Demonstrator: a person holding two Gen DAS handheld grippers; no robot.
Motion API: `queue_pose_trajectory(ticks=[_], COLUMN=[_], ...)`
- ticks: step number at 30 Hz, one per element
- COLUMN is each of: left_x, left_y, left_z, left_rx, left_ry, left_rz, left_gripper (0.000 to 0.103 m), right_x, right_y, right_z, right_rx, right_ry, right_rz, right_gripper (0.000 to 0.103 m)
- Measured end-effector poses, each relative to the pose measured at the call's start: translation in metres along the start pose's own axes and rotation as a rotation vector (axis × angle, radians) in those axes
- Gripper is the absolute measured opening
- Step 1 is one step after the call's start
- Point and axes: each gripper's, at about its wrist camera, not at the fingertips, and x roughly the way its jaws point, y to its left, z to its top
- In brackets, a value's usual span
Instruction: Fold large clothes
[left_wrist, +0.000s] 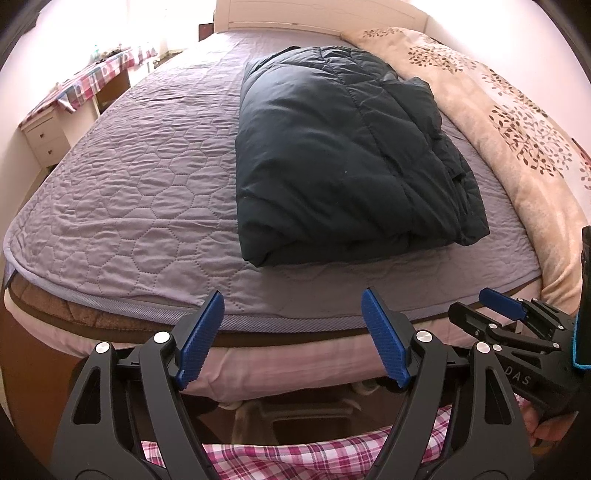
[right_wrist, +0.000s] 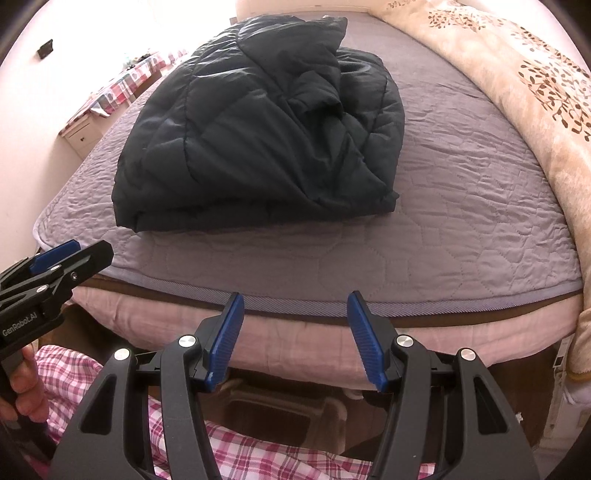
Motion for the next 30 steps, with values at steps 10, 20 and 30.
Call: queue_pose_trajectory(ticks=[10,20,30], left_x=[0.0022,0.0020,0.0027], left_y=[0.0001,0.0003,0.0003], left_z=[-0.0001,-0.0007,-0.0016], left_rx=[-0.001,-0.001,-0.003], left_ry=[0.009,0.009,0.012], left_rz=[0.001,0.001,0.000], left_gripper=[0.076,0.076,0.076], right_x=[0.0022,0.0031,0.0040], right_y=[-0.0021,-0.0047,-0.0071], right_z=[-0.0007,-0.0014,-0.0008], right_rx=[0.014,0.023,0.028], right_ry=[0.010,0.015,0.018], right_rz=[0.006,0.010,0.012], right_gripper=[0.058,0.058,0.058])
